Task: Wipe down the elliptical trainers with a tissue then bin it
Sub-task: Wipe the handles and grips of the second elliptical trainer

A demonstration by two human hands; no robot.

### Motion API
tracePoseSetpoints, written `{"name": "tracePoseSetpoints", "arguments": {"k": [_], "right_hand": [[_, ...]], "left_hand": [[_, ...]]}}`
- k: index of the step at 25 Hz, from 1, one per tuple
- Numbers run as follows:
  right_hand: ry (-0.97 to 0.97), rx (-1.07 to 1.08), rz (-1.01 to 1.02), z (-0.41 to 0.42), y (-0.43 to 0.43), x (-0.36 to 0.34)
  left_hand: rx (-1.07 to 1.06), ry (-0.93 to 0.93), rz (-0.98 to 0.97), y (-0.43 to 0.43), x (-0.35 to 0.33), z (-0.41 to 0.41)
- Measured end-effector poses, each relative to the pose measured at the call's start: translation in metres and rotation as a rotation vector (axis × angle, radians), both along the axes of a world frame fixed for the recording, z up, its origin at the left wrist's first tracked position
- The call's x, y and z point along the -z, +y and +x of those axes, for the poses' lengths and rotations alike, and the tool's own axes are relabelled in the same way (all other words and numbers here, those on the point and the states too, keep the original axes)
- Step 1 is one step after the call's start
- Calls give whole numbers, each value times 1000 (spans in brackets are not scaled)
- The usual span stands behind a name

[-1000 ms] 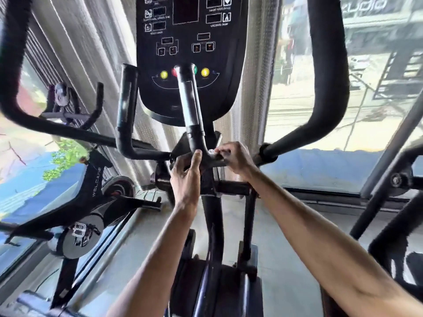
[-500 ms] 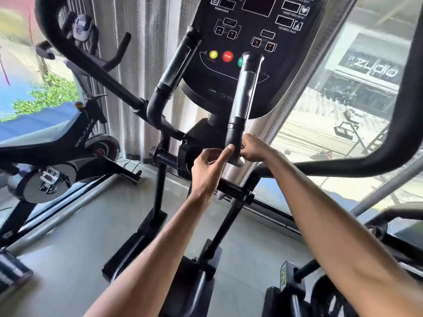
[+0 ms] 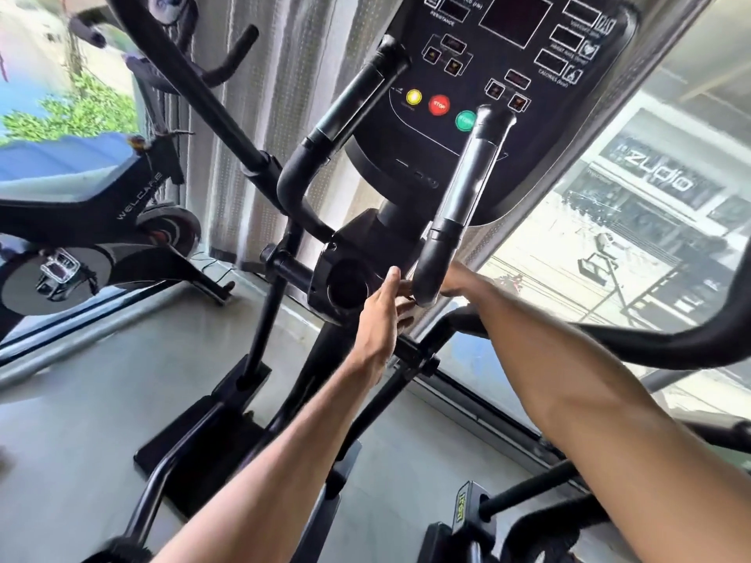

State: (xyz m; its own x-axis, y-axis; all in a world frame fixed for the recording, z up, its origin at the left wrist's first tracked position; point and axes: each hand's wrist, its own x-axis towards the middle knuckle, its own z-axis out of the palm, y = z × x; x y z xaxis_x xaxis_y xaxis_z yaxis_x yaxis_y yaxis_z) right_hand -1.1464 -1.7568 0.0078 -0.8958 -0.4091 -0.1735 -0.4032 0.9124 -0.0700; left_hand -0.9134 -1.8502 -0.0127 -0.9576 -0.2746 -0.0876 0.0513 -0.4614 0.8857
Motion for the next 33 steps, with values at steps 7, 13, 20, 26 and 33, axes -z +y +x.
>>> {"name": "tracePoseSetpoints", "arguments": {"k": [7, 13, 20, 26, 33], "right_hand": [[156, 67, -469, 103, 15, -29], [160, 217, -1019, 169, 19, -28], [-61, 373, -1576, 204, 2, -51], [121, 446, -1525, 217, -6, -58], [287, 399, -1342, 229, -3, -31]], "left_hand": [[-39, -30, 13, -3, -3, 1], [-112, -15, -66, 0, -15, 12], [-239, -3, -283, -3, -51, 28], [-268, -45, -388, 2, -73, 39], [-305, -68, -428, 3, -73, 43]]}}
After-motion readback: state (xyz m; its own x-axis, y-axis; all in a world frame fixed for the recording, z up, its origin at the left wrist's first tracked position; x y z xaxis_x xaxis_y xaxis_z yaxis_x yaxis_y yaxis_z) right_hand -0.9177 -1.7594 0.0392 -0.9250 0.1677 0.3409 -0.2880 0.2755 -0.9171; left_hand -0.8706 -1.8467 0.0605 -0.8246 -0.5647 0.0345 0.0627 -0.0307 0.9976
